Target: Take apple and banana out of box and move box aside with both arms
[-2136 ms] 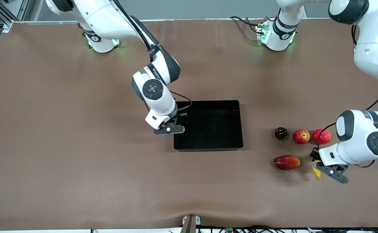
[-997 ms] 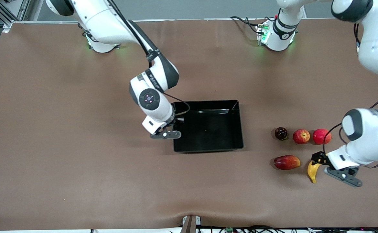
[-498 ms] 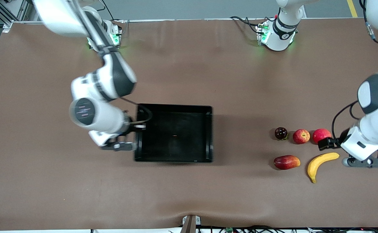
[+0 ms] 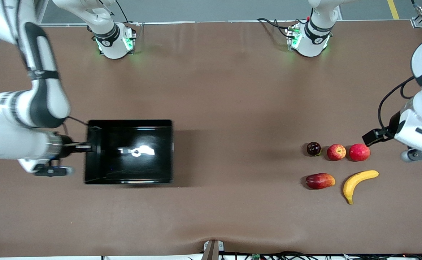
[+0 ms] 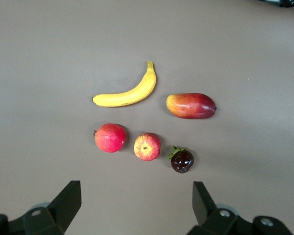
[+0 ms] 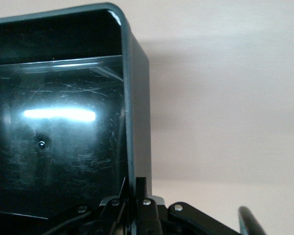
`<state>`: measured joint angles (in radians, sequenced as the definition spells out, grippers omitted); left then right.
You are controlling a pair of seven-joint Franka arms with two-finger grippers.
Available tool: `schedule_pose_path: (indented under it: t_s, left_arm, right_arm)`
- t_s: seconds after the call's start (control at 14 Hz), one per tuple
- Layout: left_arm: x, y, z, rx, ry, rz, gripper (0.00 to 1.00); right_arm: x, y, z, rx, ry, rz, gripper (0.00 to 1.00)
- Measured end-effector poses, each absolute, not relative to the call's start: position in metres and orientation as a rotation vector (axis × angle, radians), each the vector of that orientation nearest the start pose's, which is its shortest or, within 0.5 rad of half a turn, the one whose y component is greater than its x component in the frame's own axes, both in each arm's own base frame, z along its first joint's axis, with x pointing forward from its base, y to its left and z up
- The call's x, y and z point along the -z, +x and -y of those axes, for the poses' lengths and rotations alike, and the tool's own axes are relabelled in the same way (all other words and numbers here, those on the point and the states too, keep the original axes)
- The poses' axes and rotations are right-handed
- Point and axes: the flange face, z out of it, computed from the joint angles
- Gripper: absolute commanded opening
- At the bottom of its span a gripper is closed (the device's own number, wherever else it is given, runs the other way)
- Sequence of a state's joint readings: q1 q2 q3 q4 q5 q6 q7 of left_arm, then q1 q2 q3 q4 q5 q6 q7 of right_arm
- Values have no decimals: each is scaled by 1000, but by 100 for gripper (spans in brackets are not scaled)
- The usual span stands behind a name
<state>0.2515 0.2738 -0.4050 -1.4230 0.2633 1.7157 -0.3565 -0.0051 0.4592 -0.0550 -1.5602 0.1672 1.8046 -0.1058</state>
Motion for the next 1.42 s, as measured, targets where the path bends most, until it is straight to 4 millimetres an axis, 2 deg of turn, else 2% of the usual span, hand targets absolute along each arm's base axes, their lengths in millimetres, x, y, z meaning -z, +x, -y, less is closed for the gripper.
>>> schedule_pose_path:
  t_s: [0.07,0.21,0.43,0.64,0.85,0.93,1.0,1.07,1.28,1.42]
  left_arm:
    - [-564,639,42,132,-2983,280,100]
    - [-577,629,43,123,-2970,284,100]
    - [-605,613,46,148,-2970,300,100]
    - [-629,589,57,153,-3008,316,100]
    - [-637,563,66,133,-3033,285,100]
    - [-638,554,67,126,-3031,259,100]
    - [-639,546,66,123,-3030,233,100]
    - [-641,540,65,122,-3030,201,100]
    - [-640,535,58,107,-3049,138,100]
    - [-637,536,47,90,-3074,114,100]
  right_arm:
    - [-360,655,56,-302,-2984,-3,0]
    - [-344,641,110,-311,-2982,-5,0]
    - [-313,619,167,-275,-2973,29,0]
    - [-284,596,205,-226,-2981,22,0]
    - [-257,575,223,-204,-2988,-11,0]
    - [-248,568,225,-210,-2985,-19,9]
    - [-243,564,226,-212,-2985,-22,79]
    - [-241,561,227,-214,-2984,-27,100]
    - [-250,567,224,-211,-2978,-13,100]
    - [-284,589,213,-228,-2954,43,100]
